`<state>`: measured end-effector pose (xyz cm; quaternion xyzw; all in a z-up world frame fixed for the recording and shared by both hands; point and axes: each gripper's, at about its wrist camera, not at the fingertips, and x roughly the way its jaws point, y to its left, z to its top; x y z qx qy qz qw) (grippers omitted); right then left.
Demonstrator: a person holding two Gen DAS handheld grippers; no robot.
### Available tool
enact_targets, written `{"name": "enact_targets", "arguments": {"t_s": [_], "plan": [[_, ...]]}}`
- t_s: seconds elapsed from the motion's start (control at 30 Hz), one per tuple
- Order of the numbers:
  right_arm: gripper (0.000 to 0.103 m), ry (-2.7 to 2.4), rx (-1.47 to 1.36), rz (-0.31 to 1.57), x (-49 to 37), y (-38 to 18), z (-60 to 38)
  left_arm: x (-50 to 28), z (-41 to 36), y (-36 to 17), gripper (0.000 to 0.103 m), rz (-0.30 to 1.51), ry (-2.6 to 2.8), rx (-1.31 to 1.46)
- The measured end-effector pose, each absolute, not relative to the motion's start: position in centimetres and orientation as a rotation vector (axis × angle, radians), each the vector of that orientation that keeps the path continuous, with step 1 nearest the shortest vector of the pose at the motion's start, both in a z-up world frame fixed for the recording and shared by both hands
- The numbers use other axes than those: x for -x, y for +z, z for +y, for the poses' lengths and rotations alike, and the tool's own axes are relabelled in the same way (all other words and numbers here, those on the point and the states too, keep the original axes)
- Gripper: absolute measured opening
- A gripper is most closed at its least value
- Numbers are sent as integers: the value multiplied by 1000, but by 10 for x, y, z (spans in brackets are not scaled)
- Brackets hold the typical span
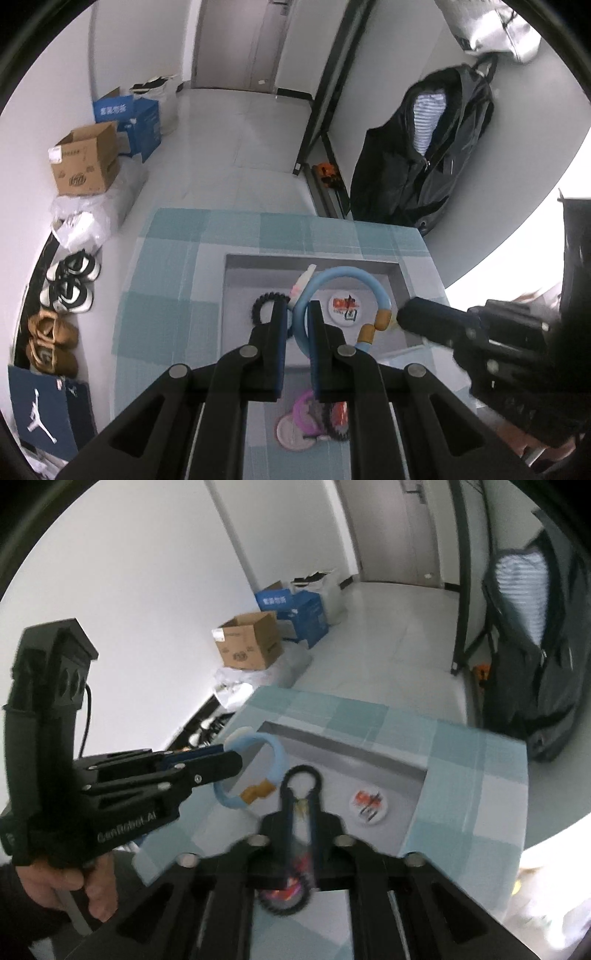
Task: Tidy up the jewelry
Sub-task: 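Carry the blue ring with the left gripper while the right gripper carries the charm to the box, then open both grippers inside the gray box to release the blue ring and charm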
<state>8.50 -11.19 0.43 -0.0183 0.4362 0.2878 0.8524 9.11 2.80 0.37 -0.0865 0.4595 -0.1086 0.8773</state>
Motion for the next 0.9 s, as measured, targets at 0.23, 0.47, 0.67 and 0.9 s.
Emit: {"name": "enact_targets", "arguments": {"t_s": [0.23,0.47,0.67,0.9], "plan": [[1,588,4,949,-119,-11,-118,-109,24,-16,6,1008,-238,169],[5,562,-63,1001,-132,-26,-131,-130,14,-43,7,1139,-298,176],[5,530,-105,995,-135,-23,-142,-119,15,-30,41,1080,-271,130],[12,523,-134,981,-124,-19,-148,-101,33,-15,44,996,-229,160]]}}
